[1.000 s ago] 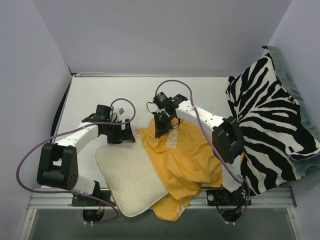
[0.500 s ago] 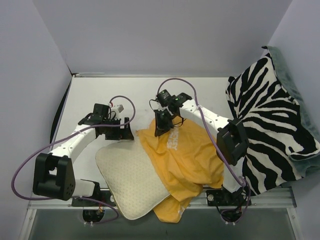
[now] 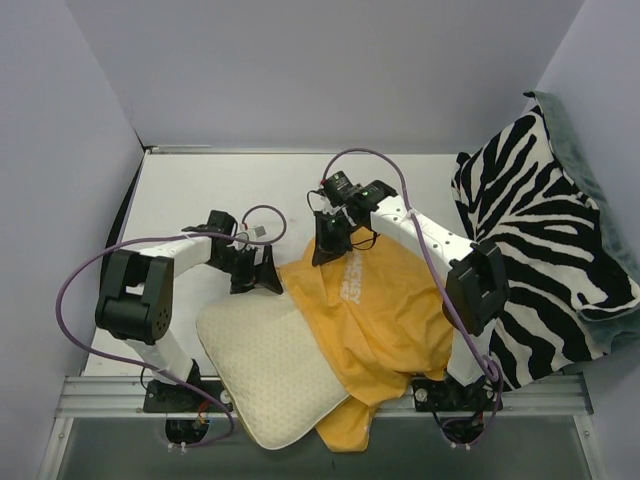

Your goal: Put the pillow into the pillowcase

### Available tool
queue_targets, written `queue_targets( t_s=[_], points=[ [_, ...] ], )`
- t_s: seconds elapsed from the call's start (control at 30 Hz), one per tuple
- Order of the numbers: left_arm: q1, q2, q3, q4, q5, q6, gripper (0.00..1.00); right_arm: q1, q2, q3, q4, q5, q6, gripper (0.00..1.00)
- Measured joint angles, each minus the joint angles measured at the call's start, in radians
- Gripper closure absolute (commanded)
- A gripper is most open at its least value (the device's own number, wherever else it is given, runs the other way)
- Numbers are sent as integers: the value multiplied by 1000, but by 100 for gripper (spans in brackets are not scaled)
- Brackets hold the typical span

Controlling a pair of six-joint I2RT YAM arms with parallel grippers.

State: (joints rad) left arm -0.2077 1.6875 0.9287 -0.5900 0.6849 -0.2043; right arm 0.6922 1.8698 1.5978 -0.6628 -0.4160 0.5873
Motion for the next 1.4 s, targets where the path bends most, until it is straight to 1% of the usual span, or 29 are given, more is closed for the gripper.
queue_targets(
  t_s=[0.07, 0.17, 0.2, 0.27, 0.3, 0.37, 0.4, 0.43, 0.47, 0.6, 0.7, 0.8, 0.83, 0.87, 0.93, 1.0, 1.07, 1.13, 1.23, 1.3, 1.4],
  points=[
    [-16, 11, -2, 0, 37, -3, 3, -7, -14, 7, -3, -2, 6, 100],
    [-42, 19, -15, 8, 91, -16, 12, -17, -30, 11, -4, -5, 13, 100],
    [-47, 18, -26, 13, 117, -26, 19, -19, -33, 11, -6, -5, 14, 100],
    [-48, 11, -50, 30, 159, -49, 26, -20, -34, 11, -8, -5, 15, 100],
    [-44, 3, -62, 37, 171, -56, 33, -19, -34, 11, -8, -5, 15, 100],
    [-28, -28, -80, 46, 200, -76, 43, -19, -34, 11, -11, -5, 15, 100],
    [-17, -46, -82, 51, 216, -86, 53, -20, -35, 11, -11, -5, 15, 100],
    [-5, -67, -82, 64, 232, -100, 84, -21, -35, 11, -11, -5, 15, 100],
    [4, -92, -80, 72, 243, -115, 100, -24, -36, 11, -12, -5, 15, 100],
    [14, -184, -38, 78, 246, -137, 100, -27, -40, 11, -10, -25, 13, 100],
    [3, -249, 61, 66, 206, -140, 100, -29, -48, 40, -14, -78, -2, 91],
    [-26, -325, 209, 26, 125, -98, 100, -23, -61, 134, -10, -150, -21, 72],
    [-45, -337, 269, 18, 89, -74, 100, -21, -73, 171, -11, -162, -20, 58],
    [-76, -348, 318, 21, 50, -49, 100, -23, -94, 204, -6, -161, -14, 54],
    [-156, -386, 371, 42, -46, 0, 100, -34, -160, 261, -2, -140, -7, 51],
    [-231, -435, 384, 47, -115, 38, 100, -72, -231, 312, -16, -56, 0, 49],
    [-253, -463, 394, 34, -142, 64, 100, -124, -286, 378, -55, 54, 4, 49],
    [-263, -471, 404, 16, -168, 86, 100, -163, -306, 444, -109, 177, -3, 49],
    [-286, -471, 406, 3, -214, 113, 100, -166, -290, 477, -183, 307, -21, 49],
    [-297, -472, 406, 0, -237, 126, 100, -159, -255, 476, -232, 350, -34, 49],
    [-303, -473, 409, -11, -259, 141, 100, -147, -145, 455, -287, 387, -53, 49]
  ],
)
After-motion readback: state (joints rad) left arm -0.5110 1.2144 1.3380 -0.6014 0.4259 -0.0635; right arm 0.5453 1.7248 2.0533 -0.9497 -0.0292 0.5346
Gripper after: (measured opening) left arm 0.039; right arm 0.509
